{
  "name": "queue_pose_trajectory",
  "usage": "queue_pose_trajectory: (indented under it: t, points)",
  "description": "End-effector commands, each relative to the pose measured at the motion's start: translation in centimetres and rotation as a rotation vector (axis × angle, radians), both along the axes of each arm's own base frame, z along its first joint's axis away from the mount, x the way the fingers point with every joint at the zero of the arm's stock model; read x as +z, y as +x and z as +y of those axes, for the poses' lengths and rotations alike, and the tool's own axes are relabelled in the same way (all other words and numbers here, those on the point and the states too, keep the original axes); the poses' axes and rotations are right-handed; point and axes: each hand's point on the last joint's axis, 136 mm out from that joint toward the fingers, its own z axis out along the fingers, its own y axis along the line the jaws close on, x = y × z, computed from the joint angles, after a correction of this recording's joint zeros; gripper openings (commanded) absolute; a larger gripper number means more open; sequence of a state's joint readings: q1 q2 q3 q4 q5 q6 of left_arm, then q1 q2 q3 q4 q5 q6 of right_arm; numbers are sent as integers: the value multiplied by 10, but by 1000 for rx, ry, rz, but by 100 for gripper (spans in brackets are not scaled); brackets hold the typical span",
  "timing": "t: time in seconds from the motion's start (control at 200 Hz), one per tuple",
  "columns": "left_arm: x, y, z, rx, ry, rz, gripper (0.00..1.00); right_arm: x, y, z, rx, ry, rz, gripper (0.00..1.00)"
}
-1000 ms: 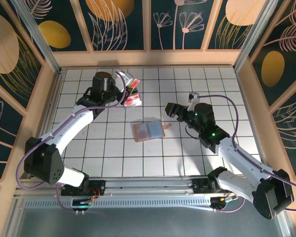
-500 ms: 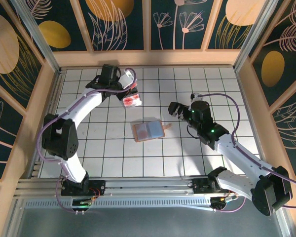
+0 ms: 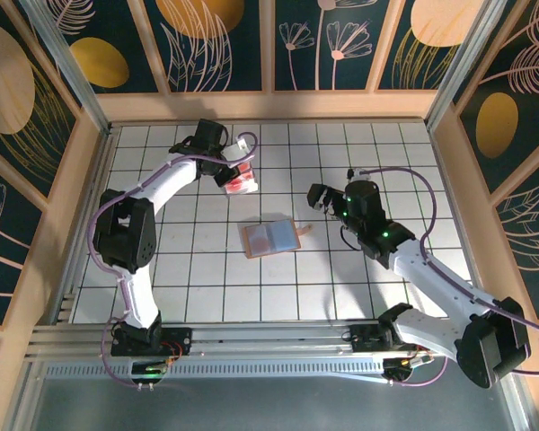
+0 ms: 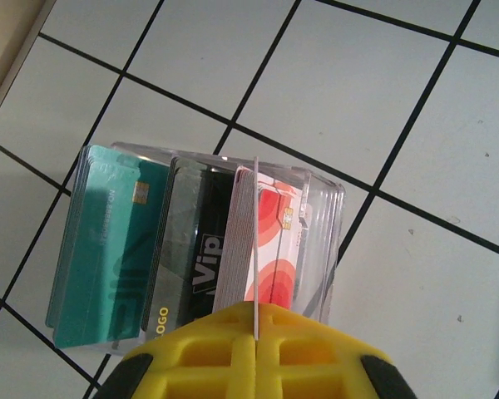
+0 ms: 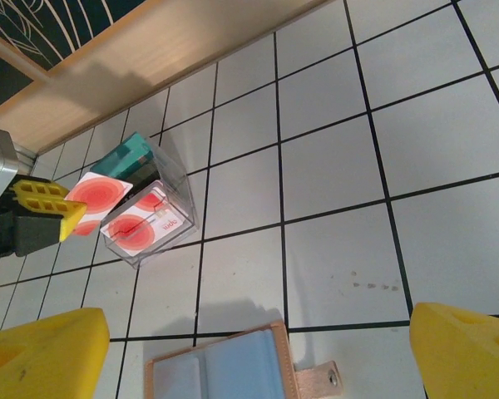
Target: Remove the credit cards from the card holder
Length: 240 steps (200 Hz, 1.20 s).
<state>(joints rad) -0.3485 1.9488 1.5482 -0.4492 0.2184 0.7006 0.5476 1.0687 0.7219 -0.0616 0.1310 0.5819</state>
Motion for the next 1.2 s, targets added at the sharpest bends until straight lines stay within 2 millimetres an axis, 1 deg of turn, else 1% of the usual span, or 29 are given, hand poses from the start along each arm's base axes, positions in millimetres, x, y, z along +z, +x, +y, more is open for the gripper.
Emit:
queue_pose_trajectory:
  t: [0.0,0.175,0.5,0.59,0.72,0.996,1.196]
  points:
    - [-3,0,-4,-63,6,12,0,14,7,2,-18,12,-25,93]
    - [-6,-5,-8,-98,-7,17,0,13,8,3,-19,11,-19,94]
    - [-25,-3,-8,-97,7,45,0,12,7,2,-24,17,-16,94]
    - [-30,-5,-9,-101,4,60,0,13,6,1,-25,20,-17,94]
    - [-39,-4,-6,-96,26,69,0,13,5,1,-24,21,-17,94]
    - [-51,-1,-3,-96,56,97,0,12,6,3,-21,33,-15,94]
    - [-58,-8,-2,-104,65,125,0,12,4,2,-22,32,-13,94]
